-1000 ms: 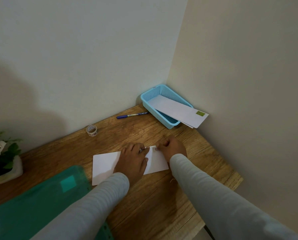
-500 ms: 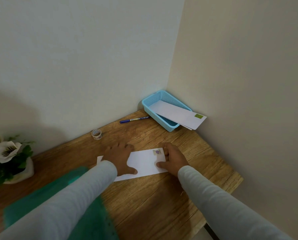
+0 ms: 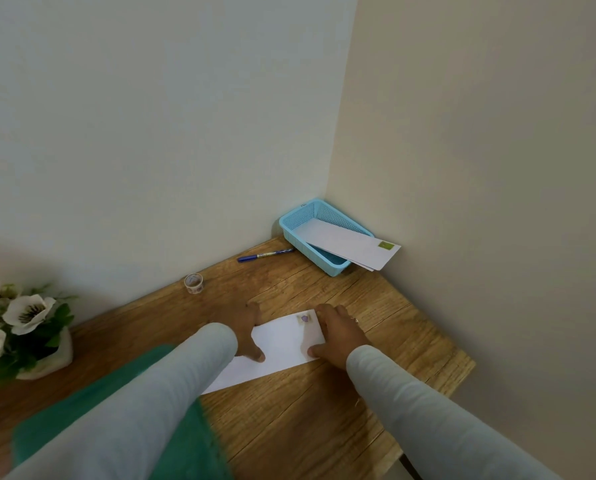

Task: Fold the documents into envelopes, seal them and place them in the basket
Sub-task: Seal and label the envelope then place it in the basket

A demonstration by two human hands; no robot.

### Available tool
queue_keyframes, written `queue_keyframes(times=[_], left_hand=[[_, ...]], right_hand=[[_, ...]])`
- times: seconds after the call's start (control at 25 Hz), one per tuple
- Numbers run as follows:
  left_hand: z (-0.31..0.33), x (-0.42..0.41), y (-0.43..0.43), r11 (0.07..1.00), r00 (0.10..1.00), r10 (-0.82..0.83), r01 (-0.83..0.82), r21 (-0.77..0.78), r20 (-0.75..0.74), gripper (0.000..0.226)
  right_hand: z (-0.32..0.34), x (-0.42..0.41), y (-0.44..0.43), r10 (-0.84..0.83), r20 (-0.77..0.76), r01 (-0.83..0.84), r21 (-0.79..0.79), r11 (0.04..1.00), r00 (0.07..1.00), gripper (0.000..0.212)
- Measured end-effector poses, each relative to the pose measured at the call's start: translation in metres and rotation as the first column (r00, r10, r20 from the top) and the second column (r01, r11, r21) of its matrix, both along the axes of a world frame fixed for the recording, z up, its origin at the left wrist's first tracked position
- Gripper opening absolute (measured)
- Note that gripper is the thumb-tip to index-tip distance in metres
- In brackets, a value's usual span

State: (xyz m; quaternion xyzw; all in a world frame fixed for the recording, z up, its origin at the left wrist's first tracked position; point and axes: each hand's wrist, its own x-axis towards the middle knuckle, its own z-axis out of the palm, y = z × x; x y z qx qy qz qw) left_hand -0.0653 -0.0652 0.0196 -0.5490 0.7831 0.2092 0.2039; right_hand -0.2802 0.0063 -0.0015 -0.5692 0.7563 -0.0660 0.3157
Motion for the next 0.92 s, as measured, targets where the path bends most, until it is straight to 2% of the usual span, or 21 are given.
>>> queue_keyframes(times=[0.16, 0.24, 0.32, 0.44, 0.56, 0.72, 0.84, 0.92], left_hand=[[-0.001, 0.001, 0.012, 1.000, 0.998, 0.000, -0.002, -0.020, -0.060, 0.083], [-0.002, 0.001, 0.013, 0.999, 0.984, 0.021, -0.026, -0.029, -0.178, 0.061], [0.005, -0.001, 0.012, 0.998, 0.952, 0.008, -0.027, -0.058, -0.306, 0.030], [0.026, -0.001, 0.008, 0.993, 0.922, -0.054, 0.011, -0.114, -0.383, 0.013], [0.044, 0.010, -0.005, 0.984, 0.928, -0.076, 0.011, -0.178, -0.366, 0.013], [0.061, 0.037, -0.022, 0.984, 0.915, 0.059, -0.120, -0.130, -0.398, 0.045], [0.067, 0.047, -0.028, 0.964, 0.844, 0.143, -0.236, -0.119, -0.516, 0.057], [0.063, 0.045, -0.031, 0.931, 0.744, 0.259, -0.363, -0.046, -0.616, 0.053]], right_hand=[[0.002, 0.002, 0.004, 0.001, -0.030, -0.001, -0.021, 1.000, 1.000, 0.085], [0.007, 0.001, 0.004, -0.051, 0.041, 0.053, -0.034, 0.998, 0.998, 0.081], [0.015, -0.004, 0.003, -0.147, 0.189, 0.159, -0.048, 0.986, 0.971, 0.065], [0.029, -0.016, 0.000, -0.157, 0.317, 0.182, -0.052, 0.982, 0.935, 0.025], [0.043, -0.027, 0.000, -0.135, 0.413, 0.186, -0.085, 0.979, 0.901, 0.012], [0.058, -0.049, 0.002, -0.122, 0.444, 0.218, -0.172, 0.961, 0.887, 0.005], [0.066, -0.066, 0.005, -0.164, 0.494, 0.295, -0.200, 0.934, 0.854, 0.003], [0.070, -0.074, 0.008, -0.205, 0.555, 0.372, -0.205, 0.905, 0.806, 0.008]])
